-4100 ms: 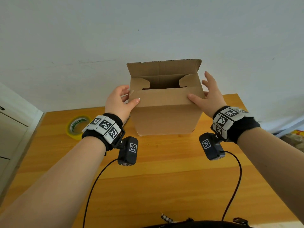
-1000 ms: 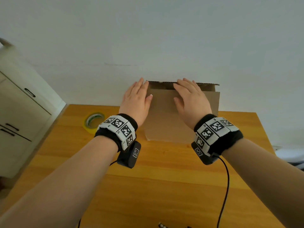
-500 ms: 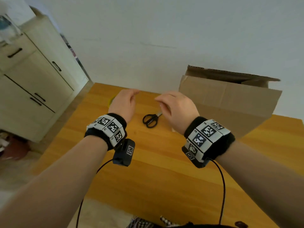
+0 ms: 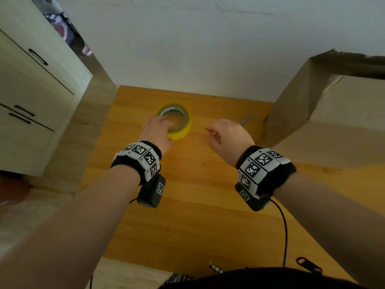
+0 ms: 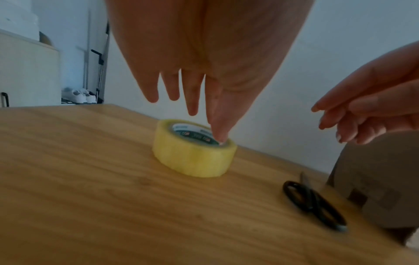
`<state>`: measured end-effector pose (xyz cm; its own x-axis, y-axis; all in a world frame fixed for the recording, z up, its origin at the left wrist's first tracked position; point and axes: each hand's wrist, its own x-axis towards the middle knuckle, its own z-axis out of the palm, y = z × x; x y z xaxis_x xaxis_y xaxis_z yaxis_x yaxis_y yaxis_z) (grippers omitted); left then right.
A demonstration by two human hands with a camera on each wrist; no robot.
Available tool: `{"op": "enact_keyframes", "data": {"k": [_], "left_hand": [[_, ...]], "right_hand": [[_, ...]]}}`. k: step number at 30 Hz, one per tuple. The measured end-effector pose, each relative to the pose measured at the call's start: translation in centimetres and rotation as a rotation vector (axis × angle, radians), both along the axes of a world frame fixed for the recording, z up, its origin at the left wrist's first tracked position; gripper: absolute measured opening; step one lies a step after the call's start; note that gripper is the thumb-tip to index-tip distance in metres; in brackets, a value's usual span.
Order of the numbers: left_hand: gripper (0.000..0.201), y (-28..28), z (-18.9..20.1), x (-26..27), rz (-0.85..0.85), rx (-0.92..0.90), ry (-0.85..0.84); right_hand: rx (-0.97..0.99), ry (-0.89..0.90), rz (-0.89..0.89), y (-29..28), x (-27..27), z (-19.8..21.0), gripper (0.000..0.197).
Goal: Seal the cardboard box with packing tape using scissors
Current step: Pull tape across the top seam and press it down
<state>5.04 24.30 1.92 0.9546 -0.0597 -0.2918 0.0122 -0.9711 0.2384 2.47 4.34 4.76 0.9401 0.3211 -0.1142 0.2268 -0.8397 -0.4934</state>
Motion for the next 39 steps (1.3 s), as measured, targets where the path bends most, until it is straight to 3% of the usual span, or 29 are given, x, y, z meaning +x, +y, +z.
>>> {"op": "enact_keyframes", "data": {"k": [7,12,15,17,20,24,26,29,34,36,39], "left_hand": [[0.047,1.2,-2.3,2.1,-0.221,0.228,0.015],[0.041,1.0,-2.1,2.9,-0.242,0.208,0.054],[0.043,1.0,-1.0,2.9,-0.241,0.078,0.041],[0.042,0.9,0.1,2.5,-0.174,-0.135,0.035],[0.038,0.5,2.1,1.9,-0.079,-0.430,0.136],[0.039,-0.2,4.6,1.0,-0.096,-0.576,0.287],[0.040,-0.8,5.8,0.4,-0.143,-0.579,0.357],[0.039,-2.0,7.5,-0.6,-0.173,-0.599,0.417],[0.035,-4.6,10.1,-2.9,-0.168,-0.647,0.290],[0.028,-5.9,10.7,-4.0,-0.140,-0.672,0.131],[0.011,-7.7,11.6,-5.7,-0.122,-0.514,-0.115]], "right_hand": [[-0.031,0.089,-0.043,2.1,0.7,-1.7,0.031],[-0.046,0.111,-0.070,2.3,1.3,-2.1,0.030],[-0.010,0.094,-0.100,2.4,1.7,-2.0,0.029],[0.030,0.062,-0.135,2.2,1.8,-1.7,0.034],[0.125,-0.037,-0.126,1.6,1.9,-1.0,0.055],[0.030,-0.019,0.036,0.4,2.1,0.3,0.085],[-0.038,0.001,0.074,-0.4,1.7,1.2,0.081],[0.062,-0.015,0.042,-1.6,0.4,2.4,0.051],[0.178,-0.013,-0.039,-3.8,-2.8,4.4,0.045],[0.200,0.004,-0.055,-4.6,-4.3,5.1,0.043],[0.184,-0.022,-0.079,-5.9,-6.3,5.5,0.034]]}}
